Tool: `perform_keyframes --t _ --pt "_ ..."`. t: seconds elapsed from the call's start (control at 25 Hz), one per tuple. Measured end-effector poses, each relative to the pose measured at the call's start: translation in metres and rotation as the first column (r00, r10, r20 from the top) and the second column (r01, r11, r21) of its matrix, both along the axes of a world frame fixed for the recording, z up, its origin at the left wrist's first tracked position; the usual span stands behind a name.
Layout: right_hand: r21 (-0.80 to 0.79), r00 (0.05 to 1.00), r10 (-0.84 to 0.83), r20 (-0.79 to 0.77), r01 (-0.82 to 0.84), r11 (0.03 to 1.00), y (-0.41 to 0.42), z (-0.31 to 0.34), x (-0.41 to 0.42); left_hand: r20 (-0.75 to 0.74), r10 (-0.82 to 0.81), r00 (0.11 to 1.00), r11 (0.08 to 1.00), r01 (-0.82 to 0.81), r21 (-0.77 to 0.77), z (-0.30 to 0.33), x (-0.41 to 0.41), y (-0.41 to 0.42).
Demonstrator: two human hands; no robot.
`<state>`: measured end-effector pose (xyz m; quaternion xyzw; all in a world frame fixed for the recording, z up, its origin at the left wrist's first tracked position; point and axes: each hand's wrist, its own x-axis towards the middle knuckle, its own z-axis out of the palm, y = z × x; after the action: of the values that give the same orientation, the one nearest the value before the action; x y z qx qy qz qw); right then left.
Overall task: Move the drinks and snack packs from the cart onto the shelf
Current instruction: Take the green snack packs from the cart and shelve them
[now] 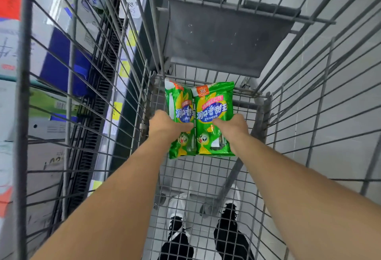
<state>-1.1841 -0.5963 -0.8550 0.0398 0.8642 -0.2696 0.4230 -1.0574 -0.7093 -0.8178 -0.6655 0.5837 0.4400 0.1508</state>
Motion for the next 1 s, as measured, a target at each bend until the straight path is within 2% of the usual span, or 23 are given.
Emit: perform_keyframes --t 0.16,0.32,0.48,0.64,0.76,0.88,1.0 --pt "0.001 1.0 -0.01 0.0 0.01 1.0 0.011 -0.003 -0.005 -0.086 0.174 0.981 0.976 -0.161 0.144 -0.011 0.009 0.007" --pt "-0.015 0.998 -0.058 0.033 0.059 0.998 0.016 -0.005 -0.008 -0.02 0.024 1.0 0.999 -0.023 0.029 -0.012 0.011 0.004" --pt "-0.054 0.991 -0.112 0.077 0.116 0.992 0.018 -0.009 -0.009 -0.099 0.049 0.994 0.996 -0.042 0.073 -0.015 0.01 0.006" --pt "-0.082 0.985 -0.128 0.118 0.139 0.987 0.016 -0.007 -0.008 -0.07 -0.001 0.998 1.0 0.003 0.019 -0.016 0.003 0.008" --pt "-0.092 0.982 -0.119 0.15 0.133 0.987 0.016 -0.005 -0.008 -0.131 0.16 0.978 0.986 -0.152 0.068 -0.021 0.009 0.008" --pt "-0.091 0.985 -0.121 0.127 0.133 0.987 0.018 -0.001 -0.005 -0.195 0.363 0.911 0.928 -0.334 0.168 -0.016 0.021 0.013" --pt "-0.098 0.983 -0.139 0.122 0.151 0.984 0.022 0.021 -0.002 -0.227 0.465 0.856 0.876 -0.409 0.254 0.0 0.03 0.016"
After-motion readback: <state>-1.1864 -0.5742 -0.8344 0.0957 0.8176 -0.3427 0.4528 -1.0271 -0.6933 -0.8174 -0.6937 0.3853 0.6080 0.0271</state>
